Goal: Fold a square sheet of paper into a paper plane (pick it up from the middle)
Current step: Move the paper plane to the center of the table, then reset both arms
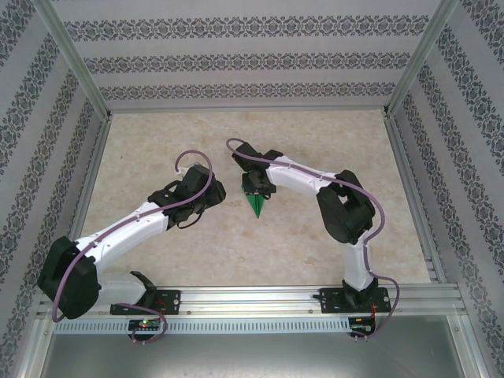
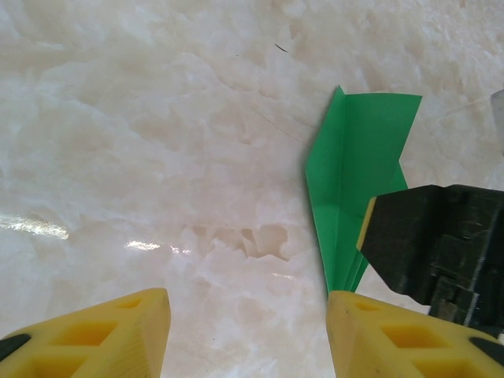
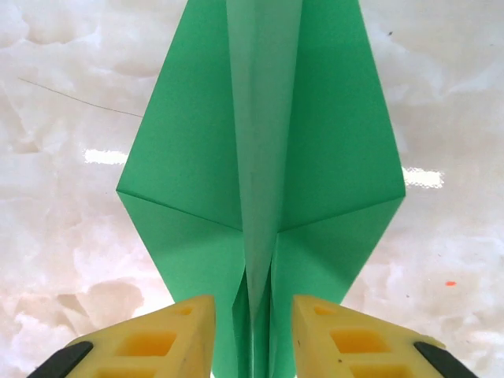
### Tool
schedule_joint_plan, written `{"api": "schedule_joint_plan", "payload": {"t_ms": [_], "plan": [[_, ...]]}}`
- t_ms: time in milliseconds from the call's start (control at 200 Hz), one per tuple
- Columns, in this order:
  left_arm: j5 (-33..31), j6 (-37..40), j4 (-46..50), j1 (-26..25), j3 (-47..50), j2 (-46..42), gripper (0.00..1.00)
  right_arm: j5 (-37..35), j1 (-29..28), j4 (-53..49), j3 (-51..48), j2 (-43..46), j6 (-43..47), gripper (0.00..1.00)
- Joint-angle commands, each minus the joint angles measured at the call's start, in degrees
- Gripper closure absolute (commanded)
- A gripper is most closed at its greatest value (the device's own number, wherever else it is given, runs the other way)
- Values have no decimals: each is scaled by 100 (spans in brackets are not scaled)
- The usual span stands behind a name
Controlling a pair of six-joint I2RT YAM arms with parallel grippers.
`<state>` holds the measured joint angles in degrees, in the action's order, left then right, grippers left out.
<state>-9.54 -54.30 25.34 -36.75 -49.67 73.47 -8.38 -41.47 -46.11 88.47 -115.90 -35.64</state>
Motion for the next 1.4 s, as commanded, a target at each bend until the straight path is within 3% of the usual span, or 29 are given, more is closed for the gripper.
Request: {"api": "schedule_joint_plan", "payload": {"t_ms": [0, 235, 425, 515, 634, 669, 809, 924, 1039, 1074, 1154, 1244, 1299, 1399], "plan": [[-59, 10, 66, 80, -14, -82, 44, -213, 40, -117, 92, 409, 106, 68], [-112, 60, 111, 81, -32, -74, 44, -724, -13, 18, -115, 1457, 271, 62], [-182, 188, 78, 82, -36, -172, 44, -2066, -228, 628, -848, 2970, 735, 54], [-302, 327, -222, 79, 147, -462, 42, -2697, -309, 1204, -1436, 3873, 1145, 43], [-718, 586, -653, 78, 475, -1108, 26, -3633, -280, 2078, -2345, 5023, 1643, 4], [-888, 695, -631, 79, 479, -1249, 20, -3751, -211, 2396, -2646, 5311, 1911, 2], [-1812, 1200, -172, 80, 325, -1593, 0, -3547, 580, 3137, -3725, 6044, 2540, 2], [-2689, 1831, 41, 96, 278, -1713, 0, -2789, 1604, 3362, -4467, 5975, 2745, 2], [-3509, 2667, -123, 309, 266, -1560, 0, -1718, 2562, 4178, -5122, 5269, 3047, 2], [-3704, 2847, -156, 406, 265, -1500, 0, -1753, 2703, 4442, -5270, 5046, 3140, 2], [-3720, 3352, -298, 705, 330, -1423, 0, -2215, 2782, 5675, -5838, 4640, 3406, 2], [-3533, 3711, -596, 1099, 552, -1450, 0, -1881, 3002, 7060, -6253, 4170, 3714, 2], [-3395, 3861, -963, 1367, 799, -1520, 0, -1716, 3062, 6874, -6023, 4038, 3860, 2], [-2999, 4155, -1796, 1852, 1290, -1664, 0, -942, 3256, 7837, -6165, 3768, 4067, 2]]}}
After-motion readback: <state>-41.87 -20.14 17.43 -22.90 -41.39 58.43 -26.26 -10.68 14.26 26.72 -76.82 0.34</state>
